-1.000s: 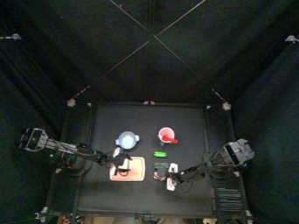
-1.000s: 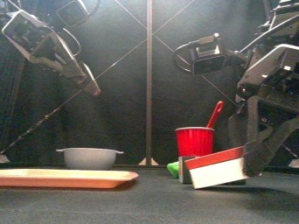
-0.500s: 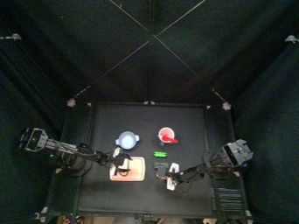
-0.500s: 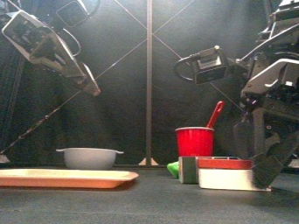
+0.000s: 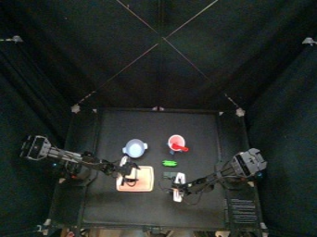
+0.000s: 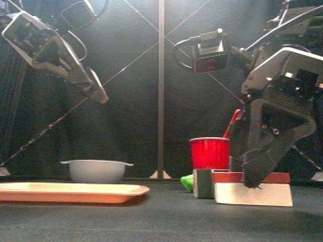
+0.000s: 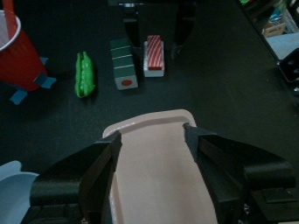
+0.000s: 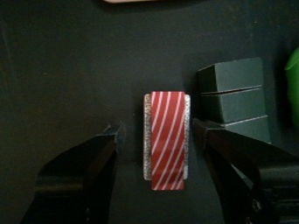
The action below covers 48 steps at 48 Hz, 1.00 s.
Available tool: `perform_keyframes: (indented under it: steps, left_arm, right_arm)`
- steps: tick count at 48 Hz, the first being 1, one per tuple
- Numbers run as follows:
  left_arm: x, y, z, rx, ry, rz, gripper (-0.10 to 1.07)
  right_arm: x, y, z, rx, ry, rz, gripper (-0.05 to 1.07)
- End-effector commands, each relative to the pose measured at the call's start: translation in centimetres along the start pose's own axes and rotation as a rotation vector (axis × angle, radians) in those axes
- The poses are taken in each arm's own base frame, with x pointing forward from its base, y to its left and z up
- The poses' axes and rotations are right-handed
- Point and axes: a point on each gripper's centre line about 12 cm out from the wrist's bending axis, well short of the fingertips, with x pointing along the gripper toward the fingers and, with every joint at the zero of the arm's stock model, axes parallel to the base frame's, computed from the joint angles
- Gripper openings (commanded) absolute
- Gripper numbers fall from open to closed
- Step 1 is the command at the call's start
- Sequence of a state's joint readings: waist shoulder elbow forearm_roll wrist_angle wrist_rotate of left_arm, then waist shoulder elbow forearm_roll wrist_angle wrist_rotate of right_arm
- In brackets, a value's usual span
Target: Place salmon sushi below green sushi roll
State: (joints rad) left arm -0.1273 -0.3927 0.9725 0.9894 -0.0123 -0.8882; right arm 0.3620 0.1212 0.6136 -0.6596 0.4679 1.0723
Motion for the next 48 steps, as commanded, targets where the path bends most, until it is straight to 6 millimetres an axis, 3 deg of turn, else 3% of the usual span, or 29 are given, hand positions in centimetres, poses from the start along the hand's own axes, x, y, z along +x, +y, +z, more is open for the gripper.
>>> perform_keyframes:
  steps: [1,24,48]
  left_arm:
    - [0.0,0.1,0.5,-0.003,-0.015,0.0,0.93]
    - [0.0,0.0,0.5,-0.002,-0.013,-0.001,0.93]
    - [0.0,0.1,0.5,-0.003,-0.013,0.0,0.93]
  right_arm:
    - [-0.4,0.5,1.0,0.003,-0.032,0.024,0.94]
    - [0.0,1.3,1.4,0.004,-0.04,0.045,0.94]
    - [-0.1,1.0,-0.2,0.061,0.036,0.011,0.94]
